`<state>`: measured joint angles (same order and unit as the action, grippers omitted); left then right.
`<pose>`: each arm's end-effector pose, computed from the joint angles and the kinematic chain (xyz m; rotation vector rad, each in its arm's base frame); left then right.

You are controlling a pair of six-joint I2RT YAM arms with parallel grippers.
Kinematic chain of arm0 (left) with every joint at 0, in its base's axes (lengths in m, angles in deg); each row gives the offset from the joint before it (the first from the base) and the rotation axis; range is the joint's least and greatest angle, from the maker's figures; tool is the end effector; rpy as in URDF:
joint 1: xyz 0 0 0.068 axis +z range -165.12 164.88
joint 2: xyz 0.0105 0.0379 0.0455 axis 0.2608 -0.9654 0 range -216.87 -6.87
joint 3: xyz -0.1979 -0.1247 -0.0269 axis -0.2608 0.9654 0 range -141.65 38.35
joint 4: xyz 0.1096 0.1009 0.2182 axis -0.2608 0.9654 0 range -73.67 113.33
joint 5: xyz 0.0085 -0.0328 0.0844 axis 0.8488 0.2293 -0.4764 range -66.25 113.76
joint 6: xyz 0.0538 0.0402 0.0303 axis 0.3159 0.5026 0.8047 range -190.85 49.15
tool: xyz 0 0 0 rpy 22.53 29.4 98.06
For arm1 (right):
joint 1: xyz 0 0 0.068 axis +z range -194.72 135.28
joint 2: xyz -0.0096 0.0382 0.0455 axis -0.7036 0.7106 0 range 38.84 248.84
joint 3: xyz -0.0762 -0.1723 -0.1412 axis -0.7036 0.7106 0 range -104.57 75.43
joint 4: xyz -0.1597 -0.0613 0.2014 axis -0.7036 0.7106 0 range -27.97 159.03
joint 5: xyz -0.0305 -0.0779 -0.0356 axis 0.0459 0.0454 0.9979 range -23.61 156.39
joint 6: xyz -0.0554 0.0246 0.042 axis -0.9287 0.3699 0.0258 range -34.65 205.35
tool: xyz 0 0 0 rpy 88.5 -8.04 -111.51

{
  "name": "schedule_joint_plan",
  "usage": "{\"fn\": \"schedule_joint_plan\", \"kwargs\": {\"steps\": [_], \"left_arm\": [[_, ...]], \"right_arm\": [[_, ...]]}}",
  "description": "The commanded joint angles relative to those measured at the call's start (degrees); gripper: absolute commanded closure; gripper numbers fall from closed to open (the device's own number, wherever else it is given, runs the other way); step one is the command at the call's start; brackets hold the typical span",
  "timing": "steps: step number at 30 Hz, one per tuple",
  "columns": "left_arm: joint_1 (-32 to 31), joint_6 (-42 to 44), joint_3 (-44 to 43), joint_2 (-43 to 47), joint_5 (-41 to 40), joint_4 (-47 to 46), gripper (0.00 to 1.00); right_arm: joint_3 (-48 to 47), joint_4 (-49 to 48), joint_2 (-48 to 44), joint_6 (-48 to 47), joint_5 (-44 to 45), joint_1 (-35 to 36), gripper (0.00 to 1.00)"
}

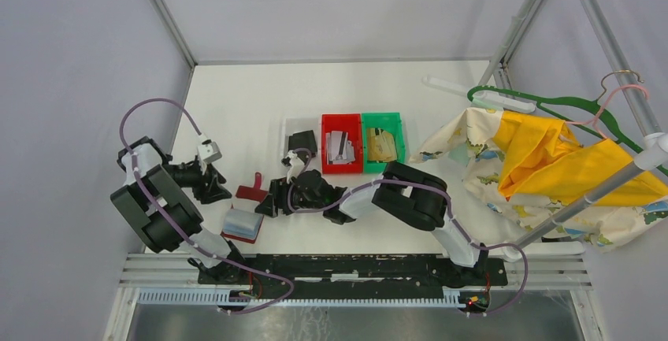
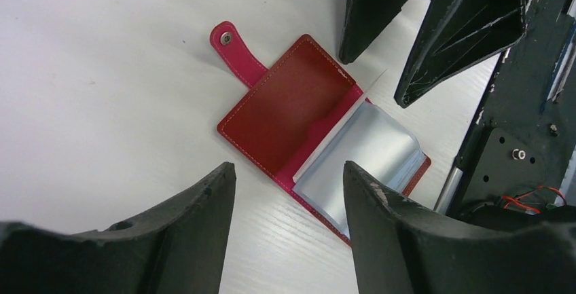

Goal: Take the credit cards out of the card holder
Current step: Pick up the card holder from the corner of the board.

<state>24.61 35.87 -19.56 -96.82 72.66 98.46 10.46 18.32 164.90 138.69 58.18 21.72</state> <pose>0.1950 0.1017 0.1535 1.0945 2.0641 -0.7817 0.1734 0.4195 0.0671 -0.3649 2.1648 1.4728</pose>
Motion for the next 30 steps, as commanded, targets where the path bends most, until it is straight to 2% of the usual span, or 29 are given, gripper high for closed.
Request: {"fn": "schedule_joint_plan", "kwargs": {"steps": [1, 4, 6, 10, 13, 19, 23, 27, 30], "left_arm": [[0.0, 1.29, -1.51, 2.73, -2.87, 1.92, 0.37], [0.06, 6.78, 1.8, 2.94, -11.31, 1.65, 0.43], [0.02, 7.64, 4.32, 3.28, -13.49, -0.73, 0.44], [-0.24, 5.62, 10.31, 5.5, -13.37, -12.34, 0.46], [-1.24, 1.71, 11.62, 4.71, -11.13, -18.78, 0.5], [-4.15, -0.93, 12.24, 0.94, -9.3, -19.89, 0.56], [-6.48, -1.09, 16.17, 1.19, -9.43, -21.96, 0.58], [-7.72, -2.73, 16.26, 0.39, -8.37, -23.5, 0.62], [-8.92, -3.45, 15.9, 0.17, -7.52, -23.5, 0.64]], "right_arm": [[-1.27, 4.1, 2.39, -0.34, 5.06, 0.87, 0.27], [-1.74, 4.97, 2.51, 0.38, 8.82, 1.15, 0.3], [-2.83, 6.36, 2.7, 0.37, 10.72, 1.39, 0.31], [-4.38, 6.6, 3.25, 1.44, 12.0, 1.77, 0.31], [-5.51, 6.39, 4.03, 2.78, 11.92, 1.85, 0.31], [-4.67, -3.47, 6.54, 7.75, 9.19, 2.19, 0.32], [-4.23, -6.42, 6.85, 6.26, 8.34, 2.05, 0.36], [-2.64, -11.28, 6.2, 4.25, 8.31, 1.79, 0.39], [-2.45, -14.25, 6.82, 3.93, 6.2, 1.65, 0.46]]}}
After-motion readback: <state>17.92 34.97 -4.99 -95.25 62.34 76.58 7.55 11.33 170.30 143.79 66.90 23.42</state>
